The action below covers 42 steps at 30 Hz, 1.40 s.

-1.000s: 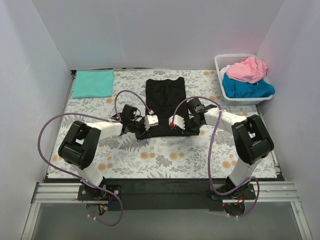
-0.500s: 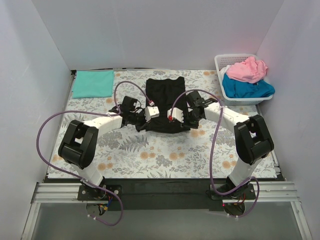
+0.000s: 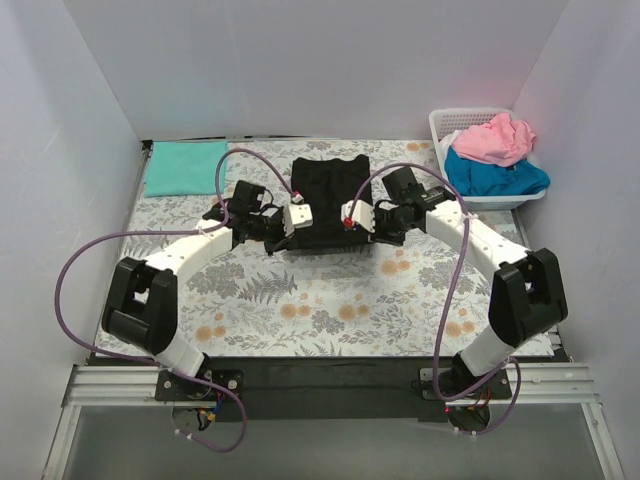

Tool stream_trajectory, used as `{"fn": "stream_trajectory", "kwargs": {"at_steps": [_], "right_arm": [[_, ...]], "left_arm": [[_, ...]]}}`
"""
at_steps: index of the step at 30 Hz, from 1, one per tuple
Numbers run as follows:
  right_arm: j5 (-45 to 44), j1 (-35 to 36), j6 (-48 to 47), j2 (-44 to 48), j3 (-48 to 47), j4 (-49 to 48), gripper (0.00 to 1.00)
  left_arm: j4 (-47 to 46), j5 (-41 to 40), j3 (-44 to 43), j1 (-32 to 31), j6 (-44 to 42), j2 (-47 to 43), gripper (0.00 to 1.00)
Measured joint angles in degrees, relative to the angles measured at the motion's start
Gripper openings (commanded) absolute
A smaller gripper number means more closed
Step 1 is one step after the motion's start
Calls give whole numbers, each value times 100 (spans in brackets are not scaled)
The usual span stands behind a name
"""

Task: Fold and stack the t-shirts
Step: Fold the tshirt

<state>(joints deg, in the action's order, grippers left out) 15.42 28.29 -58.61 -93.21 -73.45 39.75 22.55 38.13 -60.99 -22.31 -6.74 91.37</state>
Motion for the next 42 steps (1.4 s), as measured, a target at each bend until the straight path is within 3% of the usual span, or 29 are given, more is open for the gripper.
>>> {"fn": "stream_trajectory", "kwargs": {"at_steps": [8,13,19,32,42], "right_arm": [[264,507,210,1440,1180,601,1],[511,815,472,2262,1379,1115,1],[562,807,501,2100,962,1394,1],[575,-52,-321,374,-457,1460,1],[739,-684,-732,-2704,-3042,1349,1]], "left_arm": [[811,258,1027,-400,-208,-1353,0],[1626,717,1161,-505,-63,-2022,0],[2081,789,1062,-520,262,-2253,0],[2011,629,-868,157,101,-111,0],[1829,533,-3178,811,-83,2935,0]]}}
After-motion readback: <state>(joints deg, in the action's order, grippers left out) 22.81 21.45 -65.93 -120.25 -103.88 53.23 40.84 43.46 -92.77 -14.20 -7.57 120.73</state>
